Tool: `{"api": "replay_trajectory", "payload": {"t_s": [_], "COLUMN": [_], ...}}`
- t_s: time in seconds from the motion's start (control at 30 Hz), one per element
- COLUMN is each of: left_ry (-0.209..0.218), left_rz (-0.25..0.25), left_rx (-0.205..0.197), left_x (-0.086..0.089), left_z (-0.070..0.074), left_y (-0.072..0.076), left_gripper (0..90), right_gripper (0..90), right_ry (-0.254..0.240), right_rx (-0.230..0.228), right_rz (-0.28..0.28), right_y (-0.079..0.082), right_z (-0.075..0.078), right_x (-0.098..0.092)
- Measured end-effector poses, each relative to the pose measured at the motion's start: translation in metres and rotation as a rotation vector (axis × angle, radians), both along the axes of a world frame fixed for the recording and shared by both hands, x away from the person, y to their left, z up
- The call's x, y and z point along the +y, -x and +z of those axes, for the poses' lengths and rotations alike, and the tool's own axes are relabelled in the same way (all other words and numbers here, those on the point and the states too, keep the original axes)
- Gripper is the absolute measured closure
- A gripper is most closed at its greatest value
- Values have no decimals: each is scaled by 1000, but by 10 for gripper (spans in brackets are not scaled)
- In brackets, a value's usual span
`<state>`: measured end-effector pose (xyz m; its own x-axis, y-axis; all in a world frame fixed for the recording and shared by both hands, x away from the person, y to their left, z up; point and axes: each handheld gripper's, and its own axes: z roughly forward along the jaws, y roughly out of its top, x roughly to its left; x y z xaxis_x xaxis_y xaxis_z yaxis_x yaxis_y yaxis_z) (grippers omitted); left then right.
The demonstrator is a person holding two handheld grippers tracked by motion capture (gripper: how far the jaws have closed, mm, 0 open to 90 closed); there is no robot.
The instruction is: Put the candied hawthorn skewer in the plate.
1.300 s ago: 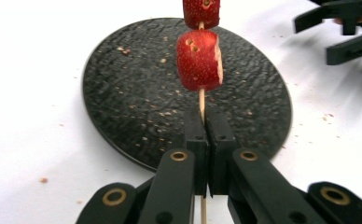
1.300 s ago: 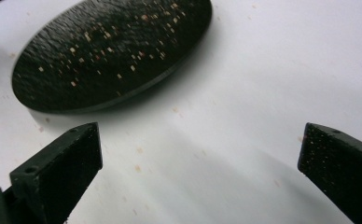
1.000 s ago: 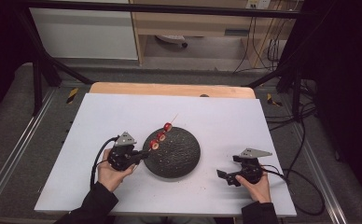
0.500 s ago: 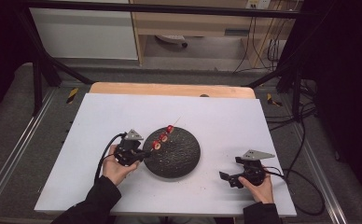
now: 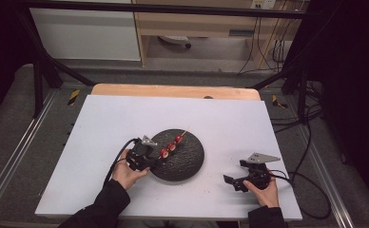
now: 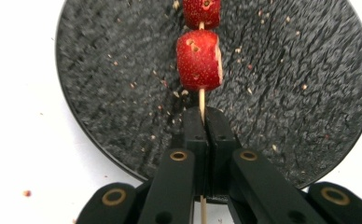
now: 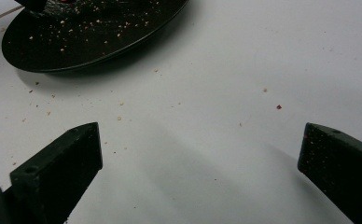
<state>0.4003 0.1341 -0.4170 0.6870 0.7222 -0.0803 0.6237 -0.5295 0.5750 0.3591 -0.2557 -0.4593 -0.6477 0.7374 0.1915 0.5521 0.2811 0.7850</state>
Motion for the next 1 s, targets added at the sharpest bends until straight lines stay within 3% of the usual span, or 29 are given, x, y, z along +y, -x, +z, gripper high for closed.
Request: {"api": "replay_trajectory", "payload": {"t_s": [0.33,0.63,0.77,1.0], "left_ry": [-9,-3,24,63], "left_rz": [8,2,-13,-56], "left_rx": [21,10,-22,-88], "left_x": [-4,-4,1,14], "left_z": [-2,-4,1,9], "left_y": [-3,-3,-1,7], "left_gripper": [884,871,789,528], "right_gripper": [6,6,6,5], "right_ry": [-2,0,-2,-3], "right_rx": [1,-1,1,-4], "right_rz": [1,0,-2,-5], "right_y": [0,0,1,1], "right_z": [-1,0,0,0], "right_x": [1,0,0,0]}}
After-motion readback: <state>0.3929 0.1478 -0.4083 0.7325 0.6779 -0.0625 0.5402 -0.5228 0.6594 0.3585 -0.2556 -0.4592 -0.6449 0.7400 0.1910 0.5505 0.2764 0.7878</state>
